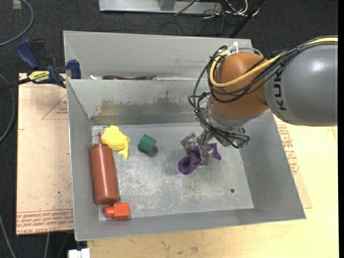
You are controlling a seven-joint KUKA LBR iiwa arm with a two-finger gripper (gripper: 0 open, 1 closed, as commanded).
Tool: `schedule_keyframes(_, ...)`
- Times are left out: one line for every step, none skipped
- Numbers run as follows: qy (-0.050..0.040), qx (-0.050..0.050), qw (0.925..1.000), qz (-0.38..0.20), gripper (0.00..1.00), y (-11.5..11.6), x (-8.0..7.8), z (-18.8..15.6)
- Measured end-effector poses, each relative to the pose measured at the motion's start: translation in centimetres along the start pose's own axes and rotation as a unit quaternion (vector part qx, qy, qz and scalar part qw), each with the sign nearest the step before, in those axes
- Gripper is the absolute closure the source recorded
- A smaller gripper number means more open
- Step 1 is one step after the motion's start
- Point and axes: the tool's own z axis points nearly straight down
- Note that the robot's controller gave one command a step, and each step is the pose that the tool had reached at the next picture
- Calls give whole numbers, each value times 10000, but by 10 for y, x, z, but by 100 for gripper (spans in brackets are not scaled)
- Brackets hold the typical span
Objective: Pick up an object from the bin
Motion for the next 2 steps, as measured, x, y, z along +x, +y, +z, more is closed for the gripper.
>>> schedule_keyframes(-3, 3, 10000, 2, 100, 0, 0, -11)
schedule_keyframes(-8, 5, 10000, 3, 100, 0, -1, -19)
